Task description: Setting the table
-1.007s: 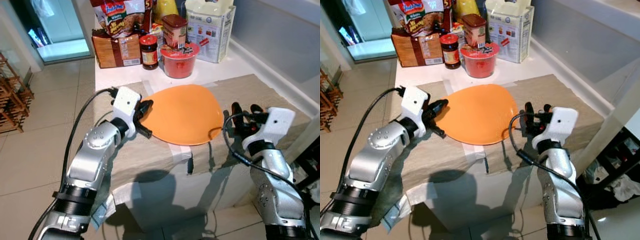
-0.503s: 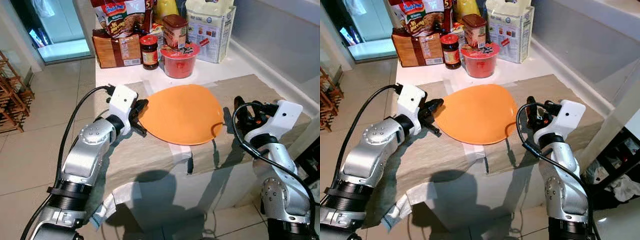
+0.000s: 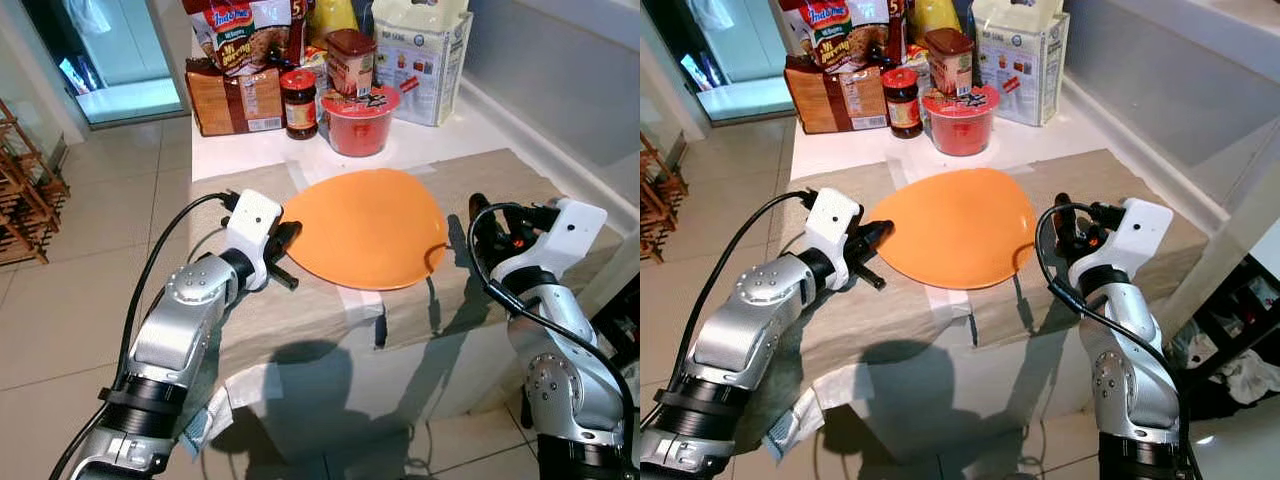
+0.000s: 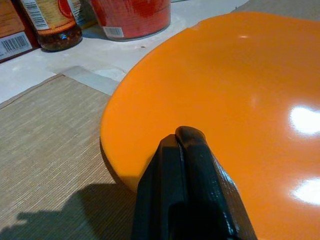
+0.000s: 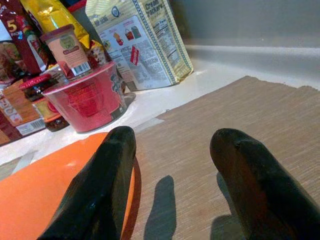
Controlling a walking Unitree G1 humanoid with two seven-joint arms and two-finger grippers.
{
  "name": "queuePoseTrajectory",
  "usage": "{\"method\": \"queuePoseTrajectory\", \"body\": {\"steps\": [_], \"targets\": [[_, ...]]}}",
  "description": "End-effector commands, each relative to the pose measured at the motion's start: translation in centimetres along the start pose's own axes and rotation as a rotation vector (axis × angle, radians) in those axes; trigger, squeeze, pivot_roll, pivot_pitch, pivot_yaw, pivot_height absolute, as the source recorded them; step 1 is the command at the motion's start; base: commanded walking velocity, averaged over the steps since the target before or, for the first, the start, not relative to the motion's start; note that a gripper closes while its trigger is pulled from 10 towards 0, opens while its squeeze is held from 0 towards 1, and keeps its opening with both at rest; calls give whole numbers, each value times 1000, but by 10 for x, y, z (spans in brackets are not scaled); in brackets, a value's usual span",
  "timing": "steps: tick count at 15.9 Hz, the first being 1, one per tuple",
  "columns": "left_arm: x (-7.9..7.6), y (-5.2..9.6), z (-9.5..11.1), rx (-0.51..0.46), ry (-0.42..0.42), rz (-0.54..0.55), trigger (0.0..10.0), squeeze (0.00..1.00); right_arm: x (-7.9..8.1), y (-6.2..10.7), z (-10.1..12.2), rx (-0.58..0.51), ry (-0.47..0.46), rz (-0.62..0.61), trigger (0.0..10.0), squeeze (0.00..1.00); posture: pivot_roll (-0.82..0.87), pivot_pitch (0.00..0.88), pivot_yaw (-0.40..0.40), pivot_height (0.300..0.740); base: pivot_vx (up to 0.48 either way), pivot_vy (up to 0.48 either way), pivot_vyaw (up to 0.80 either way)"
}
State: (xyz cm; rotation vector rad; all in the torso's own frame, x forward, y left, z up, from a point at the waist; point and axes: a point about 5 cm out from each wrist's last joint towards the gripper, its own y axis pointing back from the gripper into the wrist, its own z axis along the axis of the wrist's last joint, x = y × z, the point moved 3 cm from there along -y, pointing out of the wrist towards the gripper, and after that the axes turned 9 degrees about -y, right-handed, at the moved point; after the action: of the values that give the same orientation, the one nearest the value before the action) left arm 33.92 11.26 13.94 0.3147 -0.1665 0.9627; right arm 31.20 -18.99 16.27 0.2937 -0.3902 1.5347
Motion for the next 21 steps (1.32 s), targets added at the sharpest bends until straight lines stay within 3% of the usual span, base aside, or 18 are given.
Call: {"method": "queuePoseTrajectory", "body": {"steps": [1, 6, 11, 16, 21], "targets": [[-3, 2, -5, 28, -8, -12, 10000, 0, 3, -2, 7, -19, -6, 5, 10000, 0, -156, 0, 83, 740, 0, 0, 0], [-11, 6, -17, 70, -25, -50, 10000, 0, 4, -6, 8, -6, -51, 4, 10000, 0, -151, 0, 79, 740, 0, 0, 0], [-30, 11, -38, 100, -40, -160, 10000, 0, 3, -13, 5, 30, -150, -4, 10000, 0, -144, 0, 75, 740, 0, 0, 0], [-36, 9, -35, 32, -55, -205, 10000, 0, 12, -19, -8, 109, -255, 42, 10000, 0, -139, 0, 73, 740, 0, 0, 0], [-46, 14, -24, -45, -92, -248, 10000, 0, 14, -22, -12, 128, -252, 63, 10000, 0, -129, 0, 70, 740, 0, 0, 0]]}}
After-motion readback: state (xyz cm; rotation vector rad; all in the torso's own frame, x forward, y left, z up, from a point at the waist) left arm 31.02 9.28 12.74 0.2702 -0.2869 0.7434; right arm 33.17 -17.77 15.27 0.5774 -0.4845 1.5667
